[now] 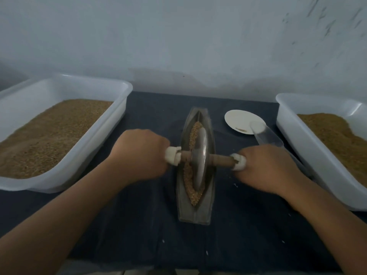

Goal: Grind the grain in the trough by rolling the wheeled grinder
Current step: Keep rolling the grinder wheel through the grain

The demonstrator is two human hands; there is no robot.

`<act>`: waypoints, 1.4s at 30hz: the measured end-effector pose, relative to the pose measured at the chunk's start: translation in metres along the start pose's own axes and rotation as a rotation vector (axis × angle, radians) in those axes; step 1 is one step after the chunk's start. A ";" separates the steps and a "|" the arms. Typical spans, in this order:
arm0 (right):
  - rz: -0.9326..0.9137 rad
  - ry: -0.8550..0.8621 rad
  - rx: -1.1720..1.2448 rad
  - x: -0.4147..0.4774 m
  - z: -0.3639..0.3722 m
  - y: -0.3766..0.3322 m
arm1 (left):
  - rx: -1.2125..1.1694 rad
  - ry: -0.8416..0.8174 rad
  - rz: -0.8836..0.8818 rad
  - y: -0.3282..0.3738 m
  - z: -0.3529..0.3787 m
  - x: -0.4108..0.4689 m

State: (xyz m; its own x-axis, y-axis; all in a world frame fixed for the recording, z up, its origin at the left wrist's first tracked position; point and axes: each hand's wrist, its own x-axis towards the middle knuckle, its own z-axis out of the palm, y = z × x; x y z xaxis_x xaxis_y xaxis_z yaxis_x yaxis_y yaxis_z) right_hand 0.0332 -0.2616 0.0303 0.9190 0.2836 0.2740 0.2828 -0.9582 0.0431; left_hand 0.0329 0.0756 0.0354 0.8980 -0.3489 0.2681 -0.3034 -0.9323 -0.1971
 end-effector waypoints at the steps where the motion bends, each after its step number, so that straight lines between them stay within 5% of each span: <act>1: 0.004 0.011 -0.026 0.001 0.002 -0.001 | -0.002 -0.002 -0.008 -0.001 0.002 0.003; 7: 0.117 0.171 -0.125 0.076 0.005 -0.007 | -0.109 -0.104 -0.172 -0.004 0.008 0.077; 12: 0.088 0.059 -0.127 0.074 -0.003 -0.005 | -0.107 -0.114 -0.150 -0.004 0.007 0.067; 18: -0.005 -0.312 0.041 0.016 -0.013 0.002 | 0.035 0.074 0.016 -0.002 0.011 0.006; 24: 0.115 0.123 -0.152 0.078 0.005 -0.005 | -0.072 -0.063 -0.178 -0.003 0.010 0.079; 30: 0.058 -0.105 -0.066 0.069 -0.006 -0.002 | -0.056 -0.073 -0.100 -0.001 0.000 0.059; 33: -0.066 -0.262 0.000 0.025 -0.017 0.001 | 0.008 0.077 -0.010 0.001 0.003 0.001; 36: -0.095 -0.105 -0.043 0.016 -0.016 -0.004 | -0.017 0.132 -0.032 -0.001 0.008 -0.019; 42: 0.110 0.028 -0.133 0.081 0.006 -0.001 | -0.046 -0.021 -0.170 0.000 0.012 0.070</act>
State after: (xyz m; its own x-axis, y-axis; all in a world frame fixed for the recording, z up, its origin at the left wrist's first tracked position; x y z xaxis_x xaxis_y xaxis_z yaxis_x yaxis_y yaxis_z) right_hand 0.1090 -0.2370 0.0466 0.9340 0.1771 0.3104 0.1402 -0.9805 0.1377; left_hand 0.0997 0.0521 0.0432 0.9441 -0.1838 0.2737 -0.1600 -0.9813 -0.1070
